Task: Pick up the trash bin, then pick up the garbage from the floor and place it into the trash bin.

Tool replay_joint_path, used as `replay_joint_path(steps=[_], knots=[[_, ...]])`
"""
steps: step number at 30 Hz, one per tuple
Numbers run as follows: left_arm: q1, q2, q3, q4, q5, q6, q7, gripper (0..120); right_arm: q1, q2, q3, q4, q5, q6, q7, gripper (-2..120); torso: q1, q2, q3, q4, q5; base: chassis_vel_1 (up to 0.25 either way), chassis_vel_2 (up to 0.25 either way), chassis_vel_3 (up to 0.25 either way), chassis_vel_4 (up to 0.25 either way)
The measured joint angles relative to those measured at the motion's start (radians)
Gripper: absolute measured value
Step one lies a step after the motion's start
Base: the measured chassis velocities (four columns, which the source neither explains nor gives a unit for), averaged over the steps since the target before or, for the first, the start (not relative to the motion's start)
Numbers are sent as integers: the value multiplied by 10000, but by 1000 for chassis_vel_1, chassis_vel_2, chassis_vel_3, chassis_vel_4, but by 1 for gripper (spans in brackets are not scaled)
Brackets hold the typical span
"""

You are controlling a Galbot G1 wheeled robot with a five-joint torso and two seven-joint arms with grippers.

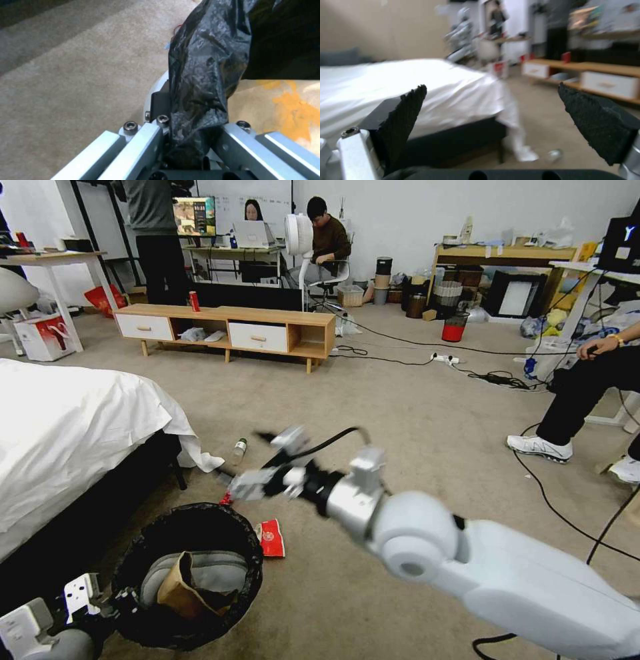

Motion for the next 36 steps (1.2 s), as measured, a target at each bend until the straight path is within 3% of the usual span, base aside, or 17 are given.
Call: replay_joint_path(steps=[3,5,7,9,14,17,28,36], knots=[[122,-99,-106,37,248,-1,54,1,-1175,-625,1636,29,-331,363,35,100,0,0,0,-1,0,0,0,0,0],[142,-116,-118,38,283,0,73,1,-1361,-710,1928,33,-390,422,63,100,0,0,0,-1,0,0,0,0,0],[313,-265,-199,43,461,0,157,1,-2672,-1126,3665,-47,-1088,1011,221,100,0,0,0,0,-4,0,0,0,0],[372,-338,-215,35,491,0,168,1,-3401,-1199,4359,-146,-1575,1516,294,100,0,0,0,0,-1,0,0,0,0],[446,-489,-252,-11,573,0,187,1,-5047,-1187,5781,-297,-2572,2284,407,100,0,0,0,-2,1,0,0,0,0],[602,-741,-313,-122,776,0,264,1,-6335,-588,6841,-406,-3669,3138,719,100,0,0,-1,0,-2,0,0,0,0],[977,-1129,-569,-396,929,-4,347,1,-7434,798,7321,-818,-5220,3912,323,100,0,0,-1,1,-4,0,0,0,0],[1023,-1250,-611,-414,935,-5,352,1,-7668,975,7254,-1050,-5565,4119,167,100,0,0,0,0,-4,0,0,0,0]])
